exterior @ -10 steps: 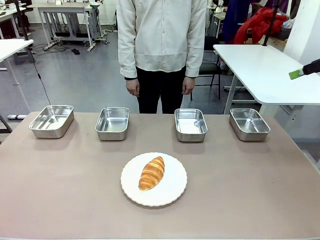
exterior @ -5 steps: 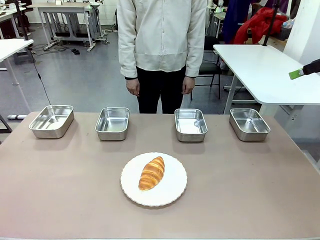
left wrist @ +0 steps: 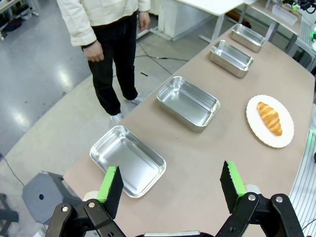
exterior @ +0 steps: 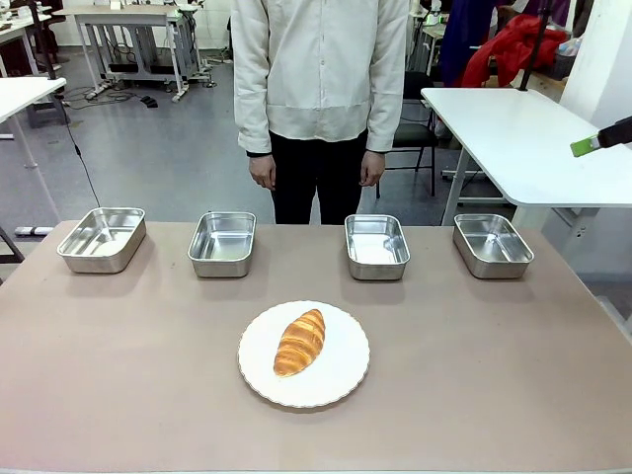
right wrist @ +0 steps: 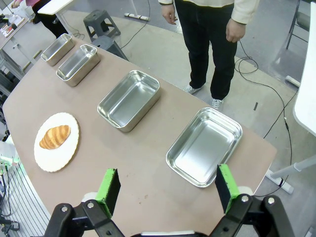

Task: Place the bread in the container.
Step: Place the Butter Roll into the Airtight Container indicated by the human.

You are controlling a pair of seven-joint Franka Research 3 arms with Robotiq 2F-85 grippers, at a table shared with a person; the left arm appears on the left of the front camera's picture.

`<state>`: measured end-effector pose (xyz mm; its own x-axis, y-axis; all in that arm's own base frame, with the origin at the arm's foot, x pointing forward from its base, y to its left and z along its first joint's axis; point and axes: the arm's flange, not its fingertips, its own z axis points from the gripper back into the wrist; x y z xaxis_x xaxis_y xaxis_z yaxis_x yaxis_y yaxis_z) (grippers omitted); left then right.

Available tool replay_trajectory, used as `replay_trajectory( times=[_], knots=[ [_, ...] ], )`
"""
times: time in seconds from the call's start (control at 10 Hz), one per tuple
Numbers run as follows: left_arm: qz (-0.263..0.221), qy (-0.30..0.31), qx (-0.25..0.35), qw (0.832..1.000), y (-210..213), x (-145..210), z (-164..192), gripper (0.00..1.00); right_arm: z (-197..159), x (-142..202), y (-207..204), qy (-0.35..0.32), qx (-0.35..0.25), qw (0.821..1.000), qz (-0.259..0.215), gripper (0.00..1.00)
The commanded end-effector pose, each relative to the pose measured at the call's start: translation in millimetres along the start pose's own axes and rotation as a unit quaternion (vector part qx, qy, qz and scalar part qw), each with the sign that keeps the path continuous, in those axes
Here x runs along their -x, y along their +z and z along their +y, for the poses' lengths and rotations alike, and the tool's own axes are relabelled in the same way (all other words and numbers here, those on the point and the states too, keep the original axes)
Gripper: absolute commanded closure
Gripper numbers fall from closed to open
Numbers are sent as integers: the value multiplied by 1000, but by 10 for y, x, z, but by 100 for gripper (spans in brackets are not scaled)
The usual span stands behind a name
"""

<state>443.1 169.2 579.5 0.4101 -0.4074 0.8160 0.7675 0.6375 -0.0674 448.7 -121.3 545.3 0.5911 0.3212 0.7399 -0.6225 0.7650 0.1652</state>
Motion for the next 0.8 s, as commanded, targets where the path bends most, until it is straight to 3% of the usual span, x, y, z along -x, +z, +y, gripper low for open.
replay_trajectory(
  times=[0.0, 0.7],
  knots=[
    [-2, -7, 1, 1000, 19, 2, -1, 0, -11, -11, -8, 0, -4, 1000, -9, 0],
    [-2, -7, 1, 1000, 19, 2, -1, 0, -11, -11, -8, 0, -4, 1000, -9, 0]
  ],
)
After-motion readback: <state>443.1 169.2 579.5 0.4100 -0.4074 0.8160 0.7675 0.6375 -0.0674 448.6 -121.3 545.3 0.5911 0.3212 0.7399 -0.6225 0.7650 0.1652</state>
